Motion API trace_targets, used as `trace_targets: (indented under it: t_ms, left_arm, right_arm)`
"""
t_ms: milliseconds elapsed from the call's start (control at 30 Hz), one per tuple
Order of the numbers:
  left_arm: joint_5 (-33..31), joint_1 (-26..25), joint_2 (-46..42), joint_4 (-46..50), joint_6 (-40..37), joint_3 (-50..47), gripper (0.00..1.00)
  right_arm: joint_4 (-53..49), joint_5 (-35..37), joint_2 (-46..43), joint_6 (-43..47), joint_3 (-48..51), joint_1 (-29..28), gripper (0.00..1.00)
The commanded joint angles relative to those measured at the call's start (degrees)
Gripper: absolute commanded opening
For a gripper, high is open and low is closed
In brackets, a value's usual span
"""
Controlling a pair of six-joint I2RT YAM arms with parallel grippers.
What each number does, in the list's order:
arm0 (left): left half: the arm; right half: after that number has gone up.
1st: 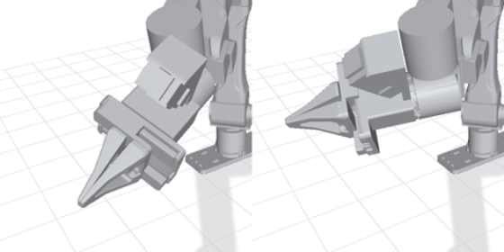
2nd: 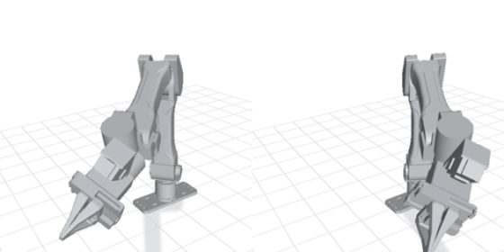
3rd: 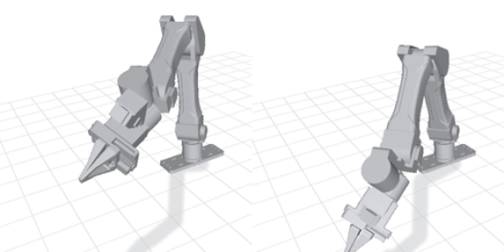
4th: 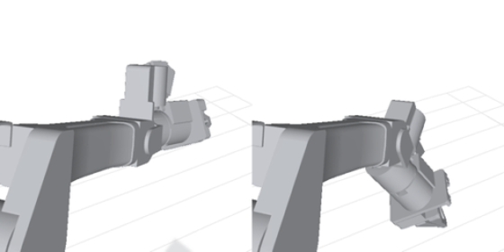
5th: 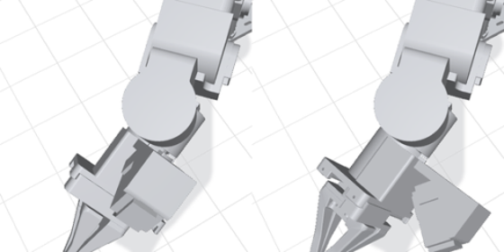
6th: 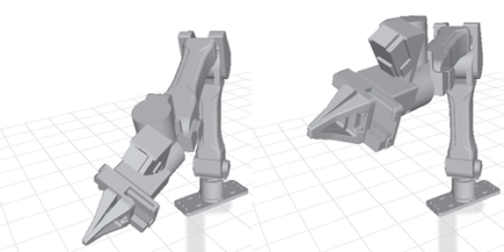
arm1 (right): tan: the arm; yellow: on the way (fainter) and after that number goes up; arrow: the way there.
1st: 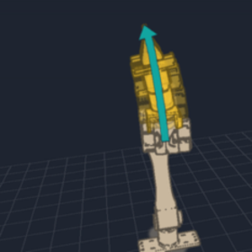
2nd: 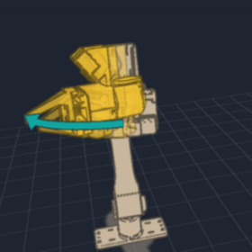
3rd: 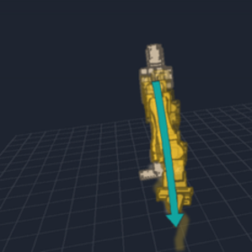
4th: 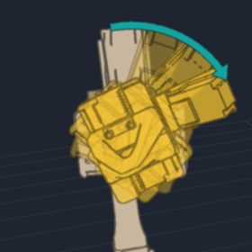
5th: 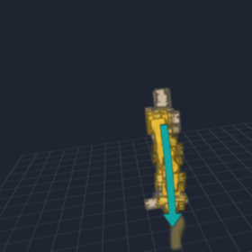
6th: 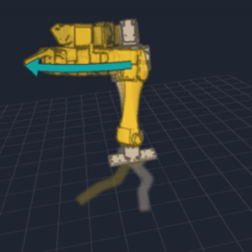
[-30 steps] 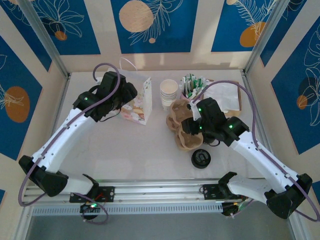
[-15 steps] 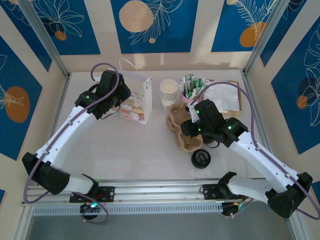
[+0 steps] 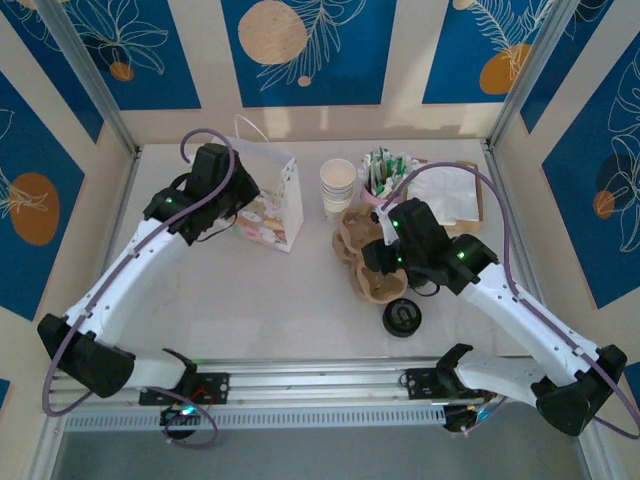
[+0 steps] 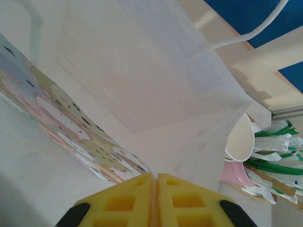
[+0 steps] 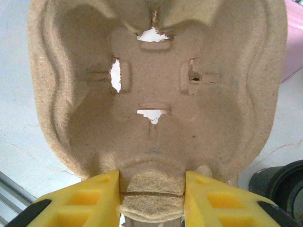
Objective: Pack the takeout coffee
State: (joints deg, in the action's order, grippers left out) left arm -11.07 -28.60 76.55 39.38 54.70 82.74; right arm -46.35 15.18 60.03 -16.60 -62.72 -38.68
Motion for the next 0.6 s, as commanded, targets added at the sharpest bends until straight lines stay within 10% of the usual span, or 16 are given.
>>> trace_targets:
  t_ms: [0,567]
  left_arm:
    - [1.55,1.33,-2.23,-1.03,-2.04,-0.88,0.00]
    - [34.71,1.38,-10.10,-6.92,-5.10,-7.71,0.00]
  right_arm:
    - [-1.03,0.98,-1.23,-0.96,-1.88,-0.52,0.35]
    - [-2.56,1.13,-4.52,-0.24,-5.00,-0.70,0.35]
